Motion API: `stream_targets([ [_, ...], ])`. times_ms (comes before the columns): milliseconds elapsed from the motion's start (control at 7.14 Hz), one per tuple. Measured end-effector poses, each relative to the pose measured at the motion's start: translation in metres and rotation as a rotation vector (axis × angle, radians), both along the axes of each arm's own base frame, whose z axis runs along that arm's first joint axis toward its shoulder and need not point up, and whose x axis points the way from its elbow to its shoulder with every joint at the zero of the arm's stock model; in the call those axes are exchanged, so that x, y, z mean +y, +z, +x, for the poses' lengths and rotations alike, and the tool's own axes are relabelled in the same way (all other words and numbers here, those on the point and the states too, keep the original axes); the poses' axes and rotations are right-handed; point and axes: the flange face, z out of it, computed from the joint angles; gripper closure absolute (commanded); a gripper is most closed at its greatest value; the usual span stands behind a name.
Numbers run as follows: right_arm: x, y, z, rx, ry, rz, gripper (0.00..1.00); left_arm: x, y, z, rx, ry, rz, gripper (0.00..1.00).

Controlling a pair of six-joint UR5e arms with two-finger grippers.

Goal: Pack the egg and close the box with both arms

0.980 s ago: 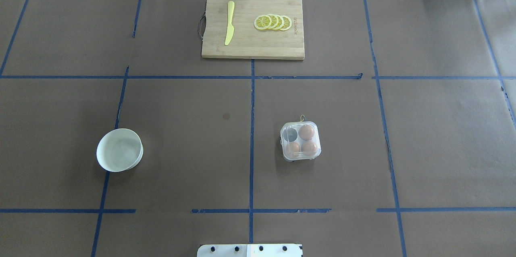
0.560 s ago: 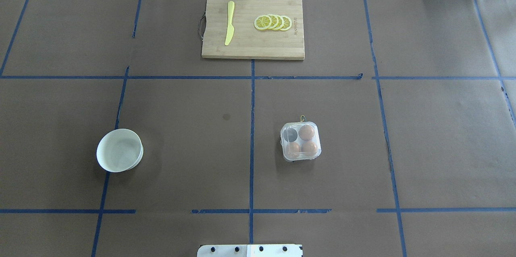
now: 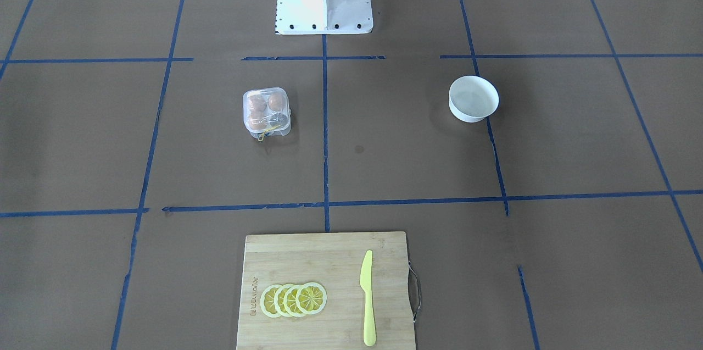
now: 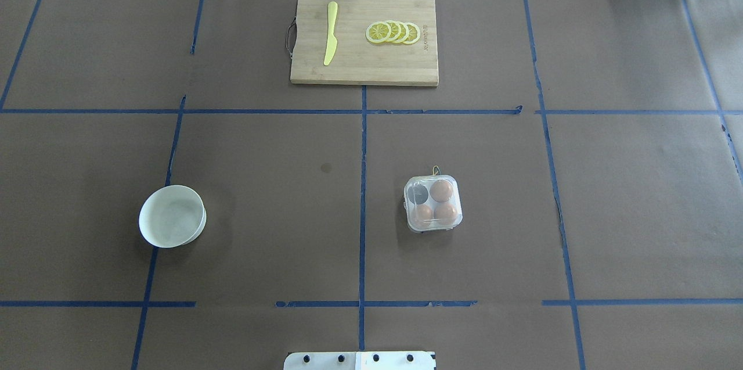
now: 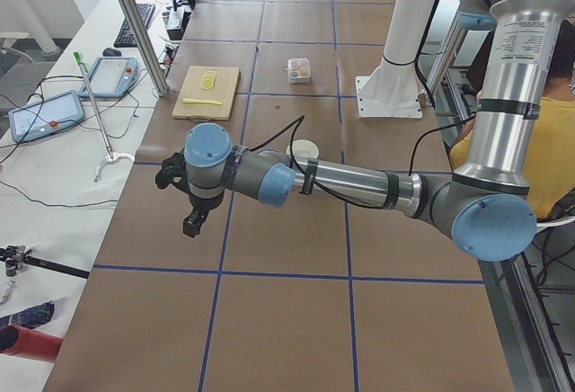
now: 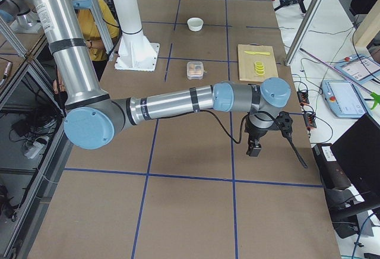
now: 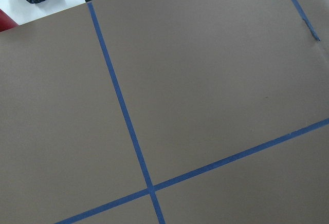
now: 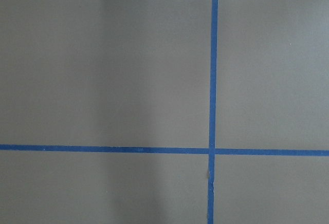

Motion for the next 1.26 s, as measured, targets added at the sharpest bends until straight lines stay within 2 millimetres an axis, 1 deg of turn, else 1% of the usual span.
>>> stream_targets([
  [140, 0.004, 0.007, -0.002, -0.018, -0.001, 0.003, 0.0, 0.0, 0.0, 0.002, 0.0, 0.002, -0.006, 0.0],
  [280, 0.004, 0.012, -0.002, -0.028, -0.002, 0.0, 0.0, -0.002, 0.0, 0.01, 0.001, 0.014, -0.009, 0.0],
  [420, 0.002, 0.017, -0.003, -0.031, -0.003, -0.006, 0.0, -0.004, -0.003, 0.019, 0.002, 0.028, -0.007, 0.0],
  [560, 0.0, 0.019, -0.004, -0.031, -0.005, -0.011, 0.0, -0.007, -0.004, 0.024, 0.002, 0.034, -0.006, 0.0],
  [840, -0.001, 0.021, -0.009, -0.032, -0.012, -0.016, 0.0, -0.018, -0.013, 0.028, 0.016, 0.002, -0.037, 0.0],
  [980, -0.002, 0.023, -0.013, -0.032, -0.018, -0.009, 0.0, -0.018, -0.015, 0.028, 0.025, -0.019, -0.059, 0.0],
  [1260, 0.001, 0.031, -0.019, -0.034, -0.028, 0.02, 0.0, -0.016, -0.01, 0.028, 0.031, -0.033, -0.087, 0.0],
])
